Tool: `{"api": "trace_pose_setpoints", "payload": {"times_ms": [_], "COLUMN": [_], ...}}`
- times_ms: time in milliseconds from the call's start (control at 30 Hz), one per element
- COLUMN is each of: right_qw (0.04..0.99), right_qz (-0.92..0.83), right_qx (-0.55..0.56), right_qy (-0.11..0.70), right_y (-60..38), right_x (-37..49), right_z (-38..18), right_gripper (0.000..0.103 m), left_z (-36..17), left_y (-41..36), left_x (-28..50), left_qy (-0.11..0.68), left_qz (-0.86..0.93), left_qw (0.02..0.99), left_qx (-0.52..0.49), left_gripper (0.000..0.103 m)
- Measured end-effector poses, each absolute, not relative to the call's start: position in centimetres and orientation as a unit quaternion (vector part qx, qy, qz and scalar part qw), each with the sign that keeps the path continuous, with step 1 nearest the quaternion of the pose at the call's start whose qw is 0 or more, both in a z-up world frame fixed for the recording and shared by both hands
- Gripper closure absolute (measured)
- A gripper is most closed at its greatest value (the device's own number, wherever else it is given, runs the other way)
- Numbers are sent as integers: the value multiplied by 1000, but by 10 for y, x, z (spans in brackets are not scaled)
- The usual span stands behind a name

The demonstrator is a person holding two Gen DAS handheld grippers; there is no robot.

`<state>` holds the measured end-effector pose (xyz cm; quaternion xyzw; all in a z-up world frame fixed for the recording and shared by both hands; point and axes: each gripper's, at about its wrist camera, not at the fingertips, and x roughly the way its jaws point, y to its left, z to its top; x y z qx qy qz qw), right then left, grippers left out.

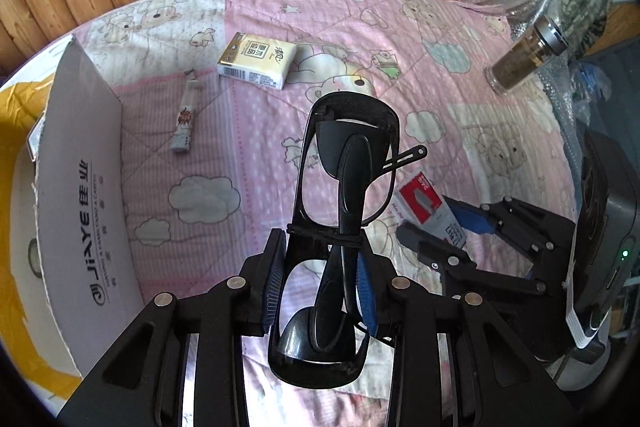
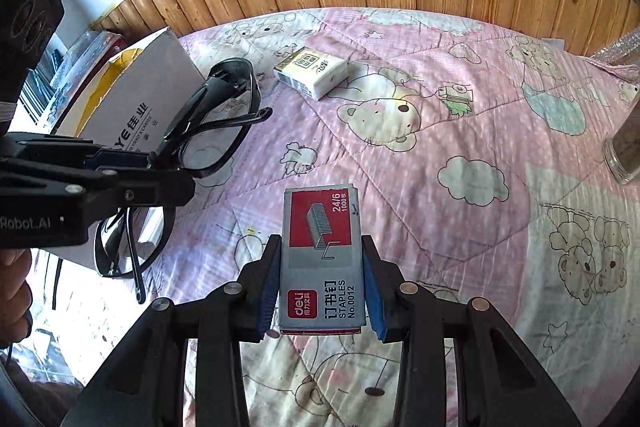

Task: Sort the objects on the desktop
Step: 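Carry the black glasses and red staples box over into the white box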

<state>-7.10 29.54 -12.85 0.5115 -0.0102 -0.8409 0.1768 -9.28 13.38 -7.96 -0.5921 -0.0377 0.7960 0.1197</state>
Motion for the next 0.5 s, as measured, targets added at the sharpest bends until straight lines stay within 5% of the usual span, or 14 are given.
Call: {"api": "trace_pose_setpoints", "payload": {"times_ms": [500], "right_qw": [200], "right_qz": [-851], "right_qx": [486], "right_qy": [24], "right_y": [268], "right_x": [-16], "right_z": [-90], "right_gripper": [64], "left_z": [-34], "left_y": [105], "left_x": [-24], "left_qy": [-71], "left_qz": [824], "left_qw": [113], "left_qx": [-551], "left_gripper": [70]}}
